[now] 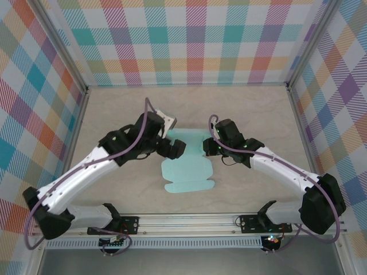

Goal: Fold the paper box

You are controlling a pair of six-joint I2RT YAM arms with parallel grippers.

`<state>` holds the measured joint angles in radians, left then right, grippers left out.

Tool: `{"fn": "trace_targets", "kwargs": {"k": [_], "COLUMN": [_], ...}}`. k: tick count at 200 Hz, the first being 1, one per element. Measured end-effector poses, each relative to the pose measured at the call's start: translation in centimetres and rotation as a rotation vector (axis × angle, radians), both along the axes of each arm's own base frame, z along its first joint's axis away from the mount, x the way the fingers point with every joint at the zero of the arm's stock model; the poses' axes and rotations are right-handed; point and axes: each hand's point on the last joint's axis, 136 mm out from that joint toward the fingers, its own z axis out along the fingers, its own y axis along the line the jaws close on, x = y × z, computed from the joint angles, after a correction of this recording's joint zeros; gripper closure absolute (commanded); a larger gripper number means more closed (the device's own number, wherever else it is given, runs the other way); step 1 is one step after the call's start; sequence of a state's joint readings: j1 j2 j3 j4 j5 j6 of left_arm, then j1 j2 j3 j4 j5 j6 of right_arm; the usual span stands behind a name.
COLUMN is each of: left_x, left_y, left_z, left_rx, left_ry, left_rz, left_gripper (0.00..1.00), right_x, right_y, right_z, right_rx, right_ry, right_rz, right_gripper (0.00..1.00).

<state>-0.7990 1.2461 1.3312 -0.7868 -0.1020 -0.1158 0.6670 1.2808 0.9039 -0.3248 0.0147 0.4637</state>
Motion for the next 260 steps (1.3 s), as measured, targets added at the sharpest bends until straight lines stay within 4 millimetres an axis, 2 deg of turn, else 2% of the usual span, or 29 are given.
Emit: {"fn": "trace_targets", "kwargs": {"k": [13, 33, 66, 82, 97, 115, 138, 185, 251, 260], "left_x": [0.7, 0.1, -1.5, -1.7, -1.6, -1.1, -0.9, -1.1, 0.2, 0.4], "left_y": [0.1, 1.1, 4.4, 5.2, 5.9, 6.9, 7.4, 6.0, 4.1, 3.7], "left_z": [-0.1, 1.0, 4.5, 5.0, 4.6, 3.2, 1.4, -1.5, -3.3, -3.5], "left_rx": [0.013, -0.029, -0.115, -0.12, -0.093, -0.047, -0.009, 0.019, 0.004, -0.006], "left_ry": [-0.025, -0.123, -0.262, -0.276, -0.268, -0.232, -0.175, -0.085, -0.048, -0.044], "left_rz": [-0.007, -0.027, 0.025, 0.034, 0.043, 0.056, 0.049, -0.03, -0.06, -0.063], "left_gripper": [0.0, 0.0, 0.0, 0.09, 0.16, 0.17, 0.25, 0.34, 0.43, 0.48], "right_x": [0.0, -0.1, -0.1, -0.1, -0.1, -0.1, -0.1, -0.1, -0.2, -0.2], "right_y": [0.0, -0.1, -0.1, -0.1, -0.1, -0.1, -0.1, -0.1, 0.0, 0.0], "right_z": [0.0, -0.1, -0.1, -0.1, -0.1, -0.2, -0.2, -0.2, -0.2, -0.2], "right_rx": [0.0, -0.001, 0.001, 0.001, 0.001, 0.0, 0.0, 0.002, 0.006, 0.006], "right_ry": [0.001, 0.002, 0.003, 0.003, 0.004, 0.004, 0.005, 0.006, 0.008, 0.009], "right_rz": [-0.001, -0.005, -0.007, -0.007, -0.007, -0.007, -0.006, -0.004, -0.001, 0.0], "right_gripper": [1.0, 1.0, 1.0, 1.0, 1.0, 1.0, 1.0, 1.0, 1.0, 1.0]}}
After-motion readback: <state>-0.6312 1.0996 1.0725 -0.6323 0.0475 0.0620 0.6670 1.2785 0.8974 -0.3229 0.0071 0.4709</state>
